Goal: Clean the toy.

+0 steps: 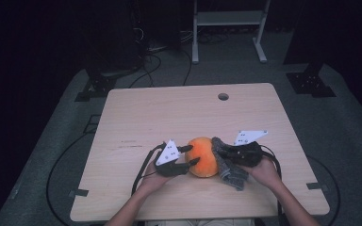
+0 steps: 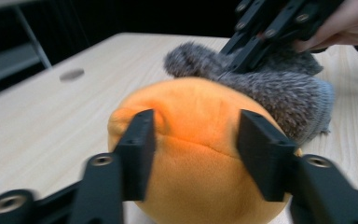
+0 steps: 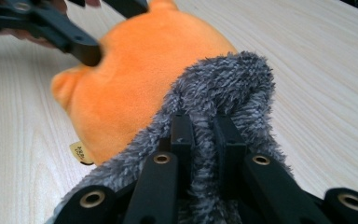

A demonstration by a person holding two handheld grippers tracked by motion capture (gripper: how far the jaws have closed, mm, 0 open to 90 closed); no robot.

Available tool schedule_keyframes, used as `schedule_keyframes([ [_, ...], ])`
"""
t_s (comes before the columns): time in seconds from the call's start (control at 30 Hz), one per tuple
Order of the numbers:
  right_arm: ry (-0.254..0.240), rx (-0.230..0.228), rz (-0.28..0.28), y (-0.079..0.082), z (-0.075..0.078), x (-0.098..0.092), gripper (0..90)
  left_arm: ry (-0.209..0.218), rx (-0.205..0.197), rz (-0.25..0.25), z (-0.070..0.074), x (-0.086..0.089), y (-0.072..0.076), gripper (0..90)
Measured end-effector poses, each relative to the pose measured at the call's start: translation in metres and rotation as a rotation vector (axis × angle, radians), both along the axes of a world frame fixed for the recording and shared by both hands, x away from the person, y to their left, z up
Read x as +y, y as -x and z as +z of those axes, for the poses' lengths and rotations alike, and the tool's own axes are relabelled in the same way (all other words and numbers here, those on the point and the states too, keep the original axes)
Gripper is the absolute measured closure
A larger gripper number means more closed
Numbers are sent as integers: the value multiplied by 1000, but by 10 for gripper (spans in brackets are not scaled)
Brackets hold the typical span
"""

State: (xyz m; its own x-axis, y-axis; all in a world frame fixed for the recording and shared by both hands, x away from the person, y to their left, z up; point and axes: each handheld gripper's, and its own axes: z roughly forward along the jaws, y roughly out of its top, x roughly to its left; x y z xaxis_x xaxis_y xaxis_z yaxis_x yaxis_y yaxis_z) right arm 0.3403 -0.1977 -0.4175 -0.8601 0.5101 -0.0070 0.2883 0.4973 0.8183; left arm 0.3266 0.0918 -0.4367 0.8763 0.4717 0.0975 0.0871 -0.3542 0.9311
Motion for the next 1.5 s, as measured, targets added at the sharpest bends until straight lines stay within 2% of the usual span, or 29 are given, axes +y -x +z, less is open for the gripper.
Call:
schedule_keyframes([
  [0.07, -28, -27, 15, 7, 7, 2, 802, 7, 16, 3, -1, 1, -2, 526],
  [0.13, -64, -37, 59, 13, 14, 10, 802, 16, 23, -1, -1, 0, -3, 528],
  [0.17, -61, -48, 75, 16, 16, 16, 802, 13, 22, -1, -1, -1, -3, 530],
  [0.27, -5, -73, 91, 18, 15, 32, 802, -8, 32, 0, 0, 1, -3, 530],
  [0.3, -9, -64, 89, 16, 13, 32, 802, -8, 42, -1, 0, 4, -4, 531],
  [0.4, -22, -36, 77, 11, 7, 26, 803, 8, 57, -5, -2, 6, -6, 538],
  [0.53, -23, -3, 44, 10, -4, 9, 803, 1, 61, -15, 1, 5, -6, 549],
  [0.63, -7, 5, 14, 12, -7, 0, 803, 9, 76, -9, 1, 6, -8, 557],
  [0.67, -10, -4, 20, 15, -6, -3, 803, 10, 78, -2, 1, 6, -8, 559],
  [0.73, -48, -28, 43, 23, -2, -3, 803, 17, 85, 2, 1, 6, -9, 562],
  [0.8, -60, -55, 77, 31, 2, 6, 803, 28, 94, 6, 0, 5, -11, 564],
  [0.87, -38, -88, 105, 37, 4, 19, 802, 23, 95, 13, 0, 3, -12, 572],
  [0.97, 43, -118, 89, 38, -1, 31, 799, 18, 113, 20, 0, 5, -14, 576],
  [1.1, 75, -103, 46, 33, -7, 20, 803, 30, 138, 33, -1, 8, -16, 575],
  [1.2, 71, -86, 24, 33, -9, 10, 800, 33, 135, 34, -2, 8, -16, 573],
  [1.33, 36, -99, 80, 42, -4, 16, 800, 34, 133, 39, -2, 6, -16, 573],
  [1.4, 48, -121, 122, 46, -2, 27, 800, 34, 132, 41, -2, 5, -16, 573],
  [1.5, 93, -151, 151, 47, -4, 43, 800, 26, 128, 46, -2, 5, -17, 572],
])
